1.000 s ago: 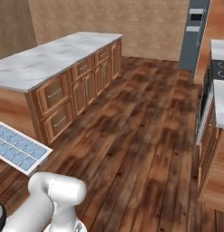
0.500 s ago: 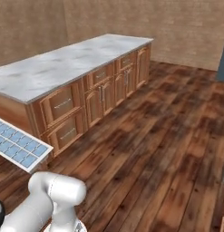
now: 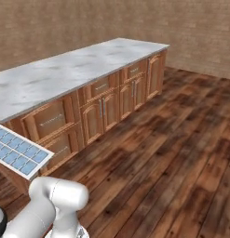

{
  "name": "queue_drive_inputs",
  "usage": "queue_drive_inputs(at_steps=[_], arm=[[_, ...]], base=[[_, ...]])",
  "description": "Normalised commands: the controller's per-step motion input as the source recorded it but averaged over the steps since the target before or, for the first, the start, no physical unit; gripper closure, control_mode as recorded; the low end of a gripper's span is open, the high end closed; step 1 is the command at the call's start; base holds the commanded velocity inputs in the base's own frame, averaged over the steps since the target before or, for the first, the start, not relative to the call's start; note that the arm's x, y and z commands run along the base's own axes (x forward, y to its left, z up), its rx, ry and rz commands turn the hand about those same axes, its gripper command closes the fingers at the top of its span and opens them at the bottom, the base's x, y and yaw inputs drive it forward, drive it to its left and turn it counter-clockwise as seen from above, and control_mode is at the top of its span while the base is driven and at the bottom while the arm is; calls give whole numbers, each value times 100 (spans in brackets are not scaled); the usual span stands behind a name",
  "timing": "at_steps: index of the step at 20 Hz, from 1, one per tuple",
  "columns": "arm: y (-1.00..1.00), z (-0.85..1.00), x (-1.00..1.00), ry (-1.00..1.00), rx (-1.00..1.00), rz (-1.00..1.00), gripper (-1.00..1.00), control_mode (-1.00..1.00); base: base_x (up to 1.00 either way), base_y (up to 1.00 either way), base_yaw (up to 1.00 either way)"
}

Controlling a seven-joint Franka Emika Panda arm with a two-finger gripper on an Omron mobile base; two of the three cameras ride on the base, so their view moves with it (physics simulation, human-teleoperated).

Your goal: The ice cube tray has been filled with water. Take the tray and place it in the freezer to make ice. Close the freezer door after placing the tray.

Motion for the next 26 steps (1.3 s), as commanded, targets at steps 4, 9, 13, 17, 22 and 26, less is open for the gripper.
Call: queue_drive_inputs(at_steps=[4,9,13,17,22,26], arm=[[0,0,0,0,0,0,100,100],[0,0,0,0,0,0,100,100],[0,0,0,0,0,0,100,100],[0,0,0,0,0,0,100,100],[0,0,0,0,0,0,100,100],[0,0,0,0,0,0,100,100]], base=[[100,-37,0],[100,-27,0],[100,-20,0],[100,-19,0],[100,-21,0],[100,-21,-1]])
